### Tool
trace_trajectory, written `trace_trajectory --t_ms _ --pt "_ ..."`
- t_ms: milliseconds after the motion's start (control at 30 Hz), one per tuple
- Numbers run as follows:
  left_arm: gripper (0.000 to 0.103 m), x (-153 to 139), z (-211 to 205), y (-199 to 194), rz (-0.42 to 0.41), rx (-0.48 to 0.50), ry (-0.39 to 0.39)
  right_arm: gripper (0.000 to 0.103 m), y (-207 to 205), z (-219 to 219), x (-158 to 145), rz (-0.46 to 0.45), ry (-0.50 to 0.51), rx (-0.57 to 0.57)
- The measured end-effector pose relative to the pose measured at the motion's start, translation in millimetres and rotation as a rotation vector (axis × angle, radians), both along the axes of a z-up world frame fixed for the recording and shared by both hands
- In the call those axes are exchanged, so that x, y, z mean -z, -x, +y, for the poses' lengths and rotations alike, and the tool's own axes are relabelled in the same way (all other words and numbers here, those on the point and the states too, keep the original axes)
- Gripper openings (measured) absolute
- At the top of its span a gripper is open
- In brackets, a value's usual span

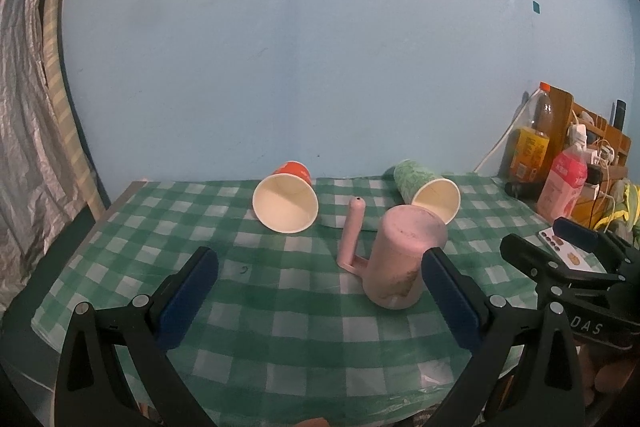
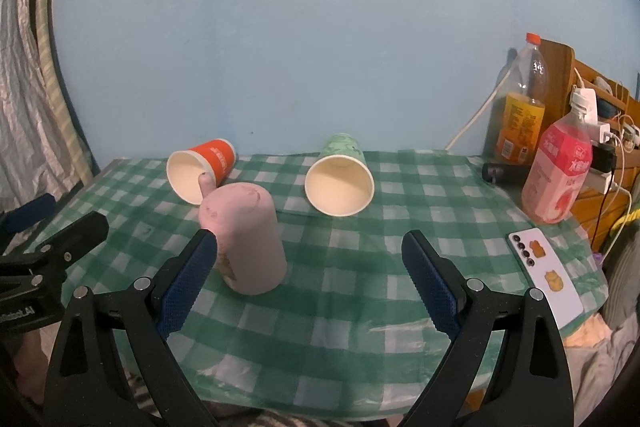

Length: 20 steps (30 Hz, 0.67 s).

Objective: Flip cup upside down
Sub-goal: 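Open the right tool and withdraw it from the inverted pink mug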

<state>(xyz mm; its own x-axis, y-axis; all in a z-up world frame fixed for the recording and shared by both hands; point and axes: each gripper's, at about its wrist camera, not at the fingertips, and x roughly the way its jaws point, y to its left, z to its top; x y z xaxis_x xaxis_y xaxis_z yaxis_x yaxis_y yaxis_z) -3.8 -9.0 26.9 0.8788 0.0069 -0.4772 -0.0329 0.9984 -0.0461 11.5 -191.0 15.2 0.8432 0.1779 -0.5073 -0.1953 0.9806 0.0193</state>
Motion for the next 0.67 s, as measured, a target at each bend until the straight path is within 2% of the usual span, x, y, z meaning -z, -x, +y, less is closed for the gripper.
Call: trace_trajectory --t_ms 667 --pt "0.103 0.8 -1.7 2.1 0.008 0.019 0.002 0.093 0.5 4.8 -0.8 0.004 -0.001 -0.01"
